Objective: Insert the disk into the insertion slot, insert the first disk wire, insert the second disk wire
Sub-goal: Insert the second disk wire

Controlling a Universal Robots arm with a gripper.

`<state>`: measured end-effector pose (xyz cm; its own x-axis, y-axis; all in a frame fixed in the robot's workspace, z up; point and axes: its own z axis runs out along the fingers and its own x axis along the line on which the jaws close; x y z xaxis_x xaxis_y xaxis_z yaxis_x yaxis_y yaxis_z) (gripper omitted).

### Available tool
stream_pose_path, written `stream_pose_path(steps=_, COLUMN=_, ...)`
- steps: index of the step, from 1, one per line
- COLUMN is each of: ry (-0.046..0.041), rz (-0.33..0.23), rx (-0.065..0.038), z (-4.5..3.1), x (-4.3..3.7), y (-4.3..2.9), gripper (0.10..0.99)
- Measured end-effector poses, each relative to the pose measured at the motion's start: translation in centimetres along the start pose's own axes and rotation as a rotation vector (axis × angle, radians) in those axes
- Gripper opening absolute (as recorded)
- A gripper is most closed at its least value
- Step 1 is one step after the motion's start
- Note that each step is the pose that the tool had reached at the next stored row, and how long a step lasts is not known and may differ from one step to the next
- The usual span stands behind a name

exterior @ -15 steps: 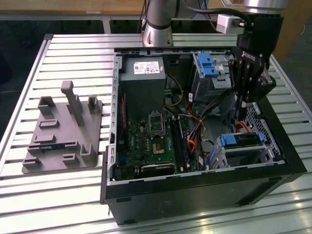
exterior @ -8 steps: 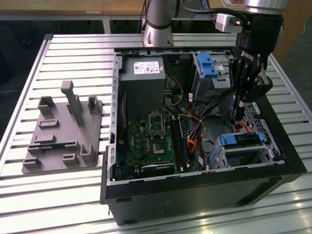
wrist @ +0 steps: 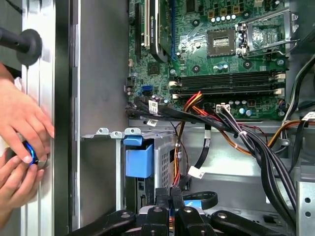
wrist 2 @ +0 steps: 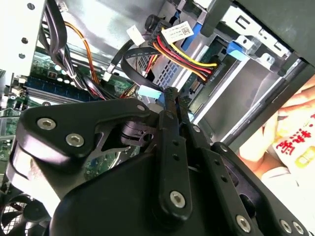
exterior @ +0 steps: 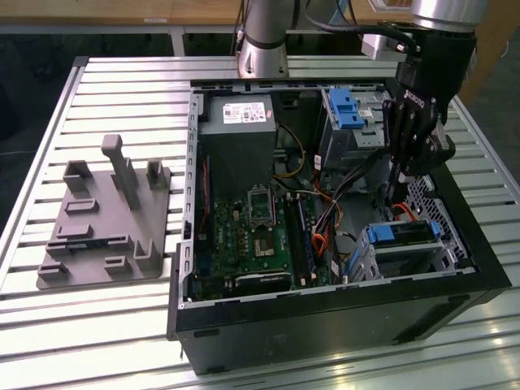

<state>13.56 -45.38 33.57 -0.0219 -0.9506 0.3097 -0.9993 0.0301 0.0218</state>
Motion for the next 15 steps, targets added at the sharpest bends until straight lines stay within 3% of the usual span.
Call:
stream_pose_path(steps=7, ry=-0.0475, rz=-0.001, rx=-0.001, z=0.24, x=0.88, y=-0.03, gripper=0.145)
stream_pose_path(steps=9, ry=-0.0665, rz=-0.002, rx=-0.002, z=0.27, x=1.11, y=-0.03, gripper=0.145)
stream_pose_path(steps=11, ry=-0.0844, rz=-0.002, rx=-0.002, z=0.13, x=1.37, y=-0.03, gripper=0.145)
stream_pose_path(steps=15, ry=-0.1109, rz=-0.003, rx=-0.003, z=-0.35, x=1.89, y=-0.03, gripper=0.145)
